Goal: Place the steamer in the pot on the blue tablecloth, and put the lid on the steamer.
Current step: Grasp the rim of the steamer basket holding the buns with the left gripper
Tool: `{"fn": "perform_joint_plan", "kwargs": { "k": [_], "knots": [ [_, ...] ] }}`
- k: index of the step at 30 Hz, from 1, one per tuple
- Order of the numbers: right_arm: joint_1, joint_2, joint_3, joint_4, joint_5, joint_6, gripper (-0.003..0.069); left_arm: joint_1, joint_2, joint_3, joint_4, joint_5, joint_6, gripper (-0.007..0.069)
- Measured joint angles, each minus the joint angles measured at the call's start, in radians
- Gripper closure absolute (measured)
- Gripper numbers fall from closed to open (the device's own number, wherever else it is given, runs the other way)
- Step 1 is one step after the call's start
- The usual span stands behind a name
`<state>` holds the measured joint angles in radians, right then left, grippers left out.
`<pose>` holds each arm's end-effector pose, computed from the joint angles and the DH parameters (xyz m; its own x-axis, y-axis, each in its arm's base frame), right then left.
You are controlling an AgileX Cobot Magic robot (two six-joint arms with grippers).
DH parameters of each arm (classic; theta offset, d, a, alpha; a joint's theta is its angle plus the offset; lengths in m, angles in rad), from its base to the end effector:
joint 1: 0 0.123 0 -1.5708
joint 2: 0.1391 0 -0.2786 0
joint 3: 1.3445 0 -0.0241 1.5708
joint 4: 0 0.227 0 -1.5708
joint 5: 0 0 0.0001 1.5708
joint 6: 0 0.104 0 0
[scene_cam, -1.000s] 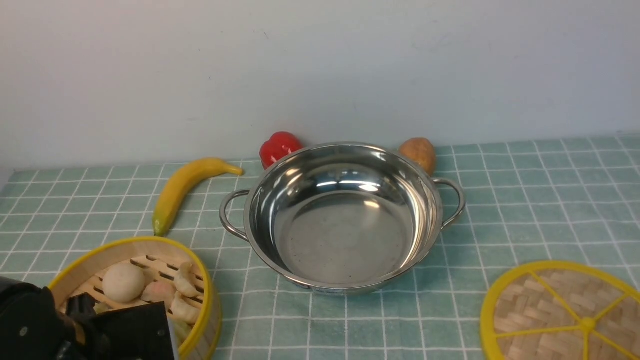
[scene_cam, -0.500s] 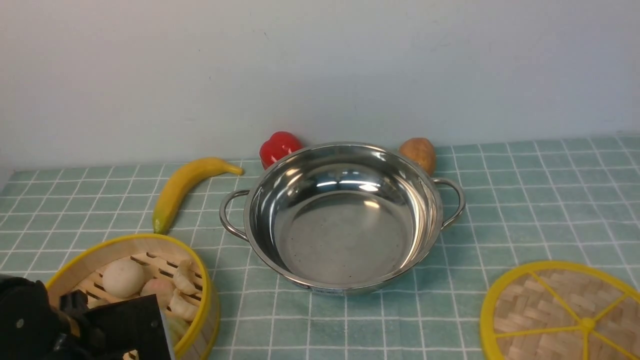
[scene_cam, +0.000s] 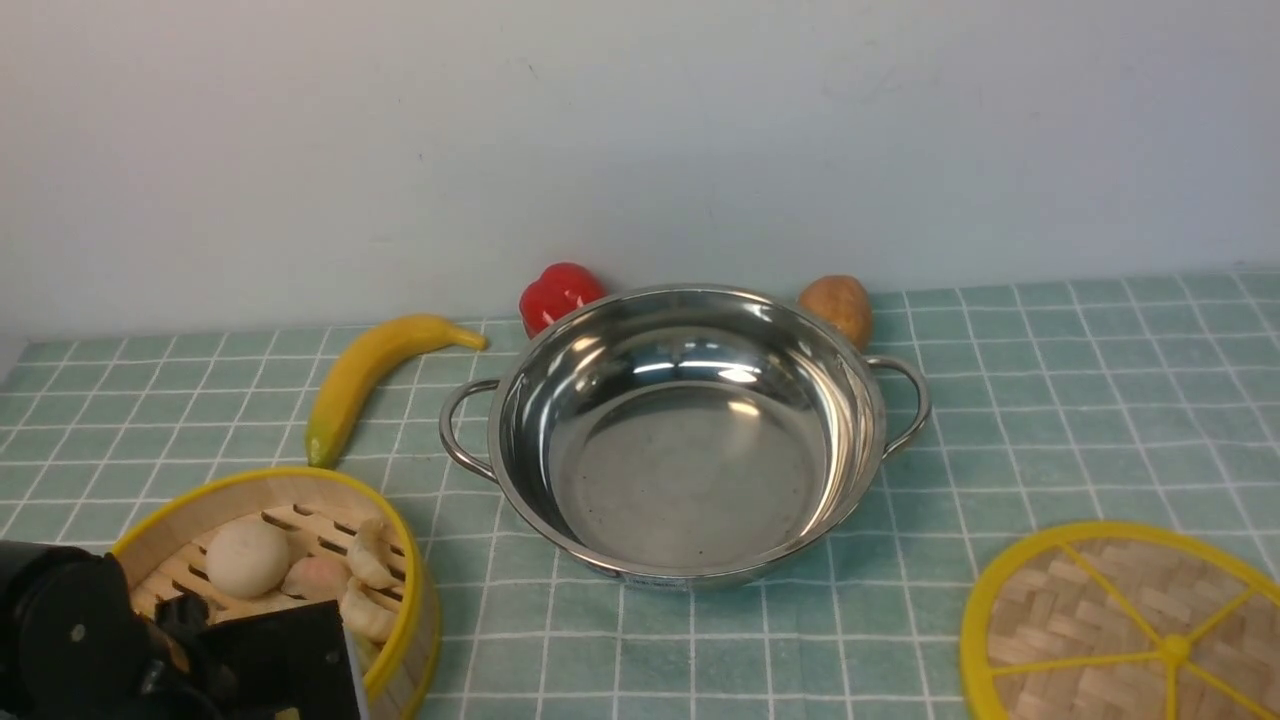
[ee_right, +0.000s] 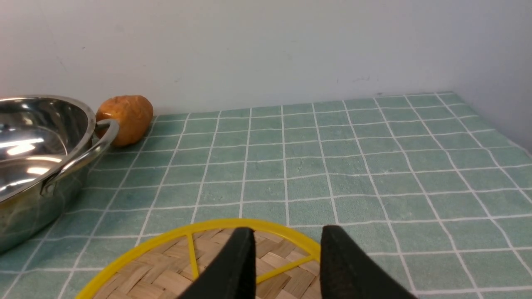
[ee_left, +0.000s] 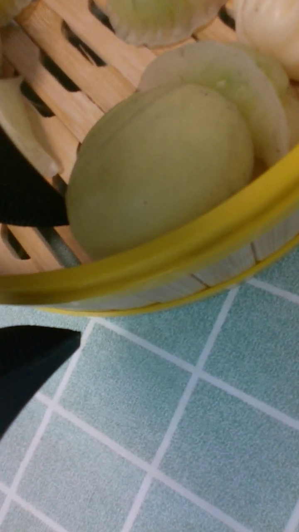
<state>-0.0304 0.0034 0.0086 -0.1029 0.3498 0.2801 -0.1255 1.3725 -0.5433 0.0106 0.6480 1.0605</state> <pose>0.0487 -0.0052 0.1755 -0.2532 0.1900 -0.9486 0.1123 0.9797 0.1663 0.1844 -0.0226 0.1632 -0.3607 0.9291 -0.0810 0.9153 0.3694 0.1607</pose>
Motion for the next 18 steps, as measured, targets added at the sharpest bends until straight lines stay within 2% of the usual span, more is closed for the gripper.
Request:
{"fn": "perform_joint_plan", "kwargs": {
  "k": [3, 6, 7, 9, 15, 18],
  "knots": [
    [0.0, 0.0, 0.0, 0.0, 0.0, 0.0, 0.0417, 0.0, 0.025, 0.0, 0.0, -0.005, 0.0, 0.0338],
    [0.0, 0.0, 0.0, 0.0, 0.0, 0.0, 0.0417, 0.0, 0.036, 0.0, 0.001, -0.007, 0.0, 0.0449],
    [0.0, 0.0, 0.0, 0.0, 0.0, 0.0, 0.0417, 0.0, 0.037, 0.0, 0.001, 0.0, -0.002, 0.0519],
    [0.0, 0.0, 0.0, 0.0, 0.0, 0.0, 0.0417, 0.0, 0.037, 0.0, -0.001, 0.011, -0.002, 0.0578],
    [0.0, 0.0, 0.0, 0.0, 0.0, 0.0, 0.0417, 0.0, 0.012, 0.0, 0.053, 0.059, -0.022, 0.0595],
    [0.0, 0.0, 0.0, 0.0, 0.0, 0.0, 0.0417, 0.0, -0.039, -0.041, 0.138, 0.157, -0.038, 0.0595]
  ]
}}
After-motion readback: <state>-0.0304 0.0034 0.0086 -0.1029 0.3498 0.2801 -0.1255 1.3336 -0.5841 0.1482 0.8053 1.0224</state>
